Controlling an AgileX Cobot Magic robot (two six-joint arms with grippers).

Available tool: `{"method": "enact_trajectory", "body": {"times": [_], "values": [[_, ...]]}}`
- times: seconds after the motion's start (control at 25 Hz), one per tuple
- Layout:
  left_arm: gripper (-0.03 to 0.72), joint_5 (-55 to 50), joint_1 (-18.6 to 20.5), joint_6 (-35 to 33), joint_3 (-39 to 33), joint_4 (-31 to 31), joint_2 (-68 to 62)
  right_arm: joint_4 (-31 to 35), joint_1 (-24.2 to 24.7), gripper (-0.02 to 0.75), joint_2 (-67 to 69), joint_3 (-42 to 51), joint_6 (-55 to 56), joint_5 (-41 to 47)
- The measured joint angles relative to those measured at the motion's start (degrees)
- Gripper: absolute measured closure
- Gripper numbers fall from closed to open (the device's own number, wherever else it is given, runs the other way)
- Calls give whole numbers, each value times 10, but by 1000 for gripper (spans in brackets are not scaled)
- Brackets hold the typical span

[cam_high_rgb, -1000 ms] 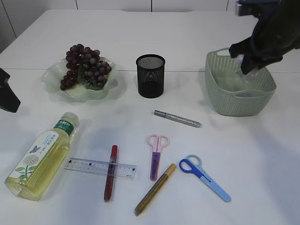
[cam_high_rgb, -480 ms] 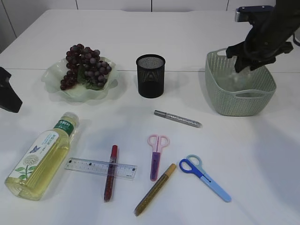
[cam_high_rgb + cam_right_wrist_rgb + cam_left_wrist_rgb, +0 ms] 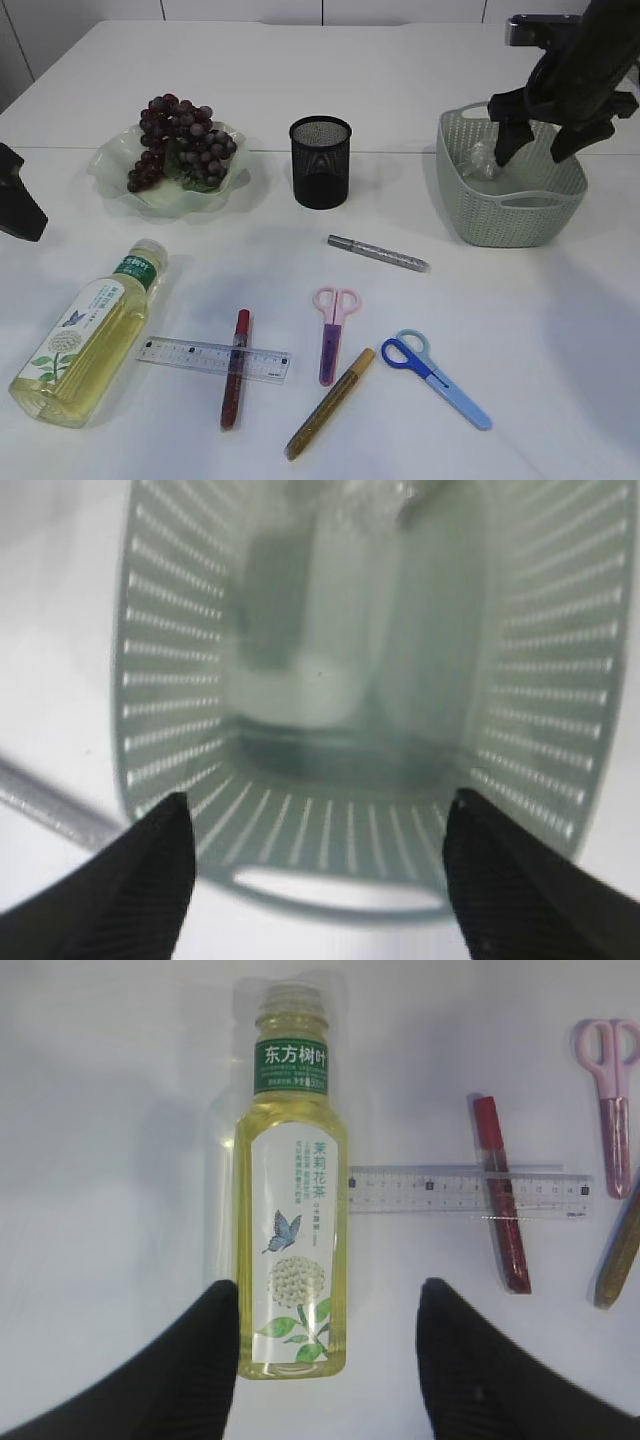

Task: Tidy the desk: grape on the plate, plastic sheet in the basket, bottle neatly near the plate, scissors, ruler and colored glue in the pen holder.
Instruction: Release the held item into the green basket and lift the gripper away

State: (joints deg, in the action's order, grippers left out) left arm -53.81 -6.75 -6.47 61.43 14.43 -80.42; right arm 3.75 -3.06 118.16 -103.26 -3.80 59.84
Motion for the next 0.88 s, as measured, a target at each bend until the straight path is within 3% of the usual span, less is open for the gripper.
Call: {"method": "enact_trajectory", "body": {"times": [0.28, 0.88], "values": [[273, 0, 0, 0, 0, 0, 0, 10, 0, 174, -62, 47, 7, 56], [273, -35, 0, 0, 21, -2, -48, 14, 0, 175, -330, 345, 9, 70]]}}
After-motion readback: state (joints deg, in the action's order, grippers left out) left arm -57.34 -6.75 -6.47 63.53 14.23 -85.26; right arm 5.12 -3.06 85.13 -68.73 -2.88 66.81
